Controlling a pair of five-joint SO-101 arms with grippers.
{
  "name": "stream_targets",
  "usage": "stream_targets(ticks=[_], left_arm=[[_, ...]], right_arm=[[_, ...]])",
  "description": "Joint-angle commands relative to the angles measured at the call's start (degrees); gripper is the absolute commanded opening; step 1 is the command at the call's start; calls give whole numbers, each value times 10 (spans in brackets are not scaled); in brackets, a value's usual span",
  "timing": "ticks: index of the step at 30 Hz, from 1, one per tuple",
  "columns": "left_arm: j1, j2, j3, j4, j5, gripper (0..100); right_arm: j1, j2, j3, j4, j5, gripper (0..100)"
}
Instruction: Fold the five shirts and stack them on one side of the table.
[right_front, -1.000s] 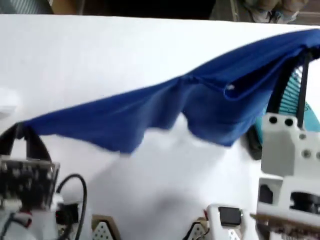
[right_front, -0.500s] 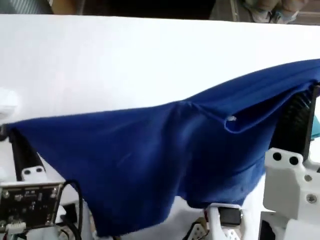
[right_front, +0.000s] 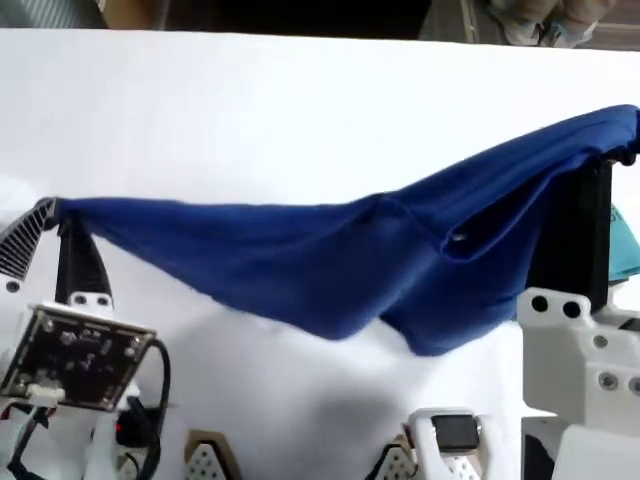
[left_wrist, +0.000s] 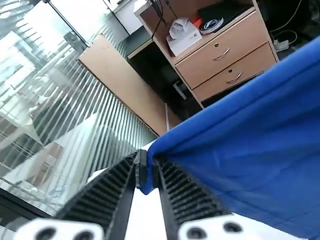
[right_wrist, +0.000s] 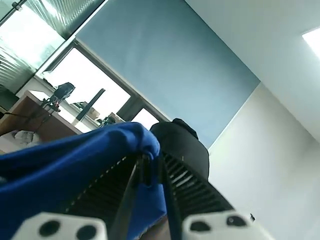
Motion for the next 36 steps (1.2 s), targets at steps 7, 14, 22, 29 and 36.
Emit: stream_targets(ticks=[7, 14, 22, 29, 36], left_arm=[[3, 11, -106, 75, -10, 25], [-33, 10, -140, 103, -13, 25], [-50, 27, -57, 53, -12, 25], [-39, 118, 107, -90, -11, 25], [-50, 252, 126, -178, -14, 25]], right_arm=[[0, 12, -13, 2, 4, 21], [-1, -4, -12, 22, 4, 21], [0, 23, 14, 18, 5, 21], [-5, 110, 80, 10, 2, 21], [0, 209, 183, -102, 4, 21]])
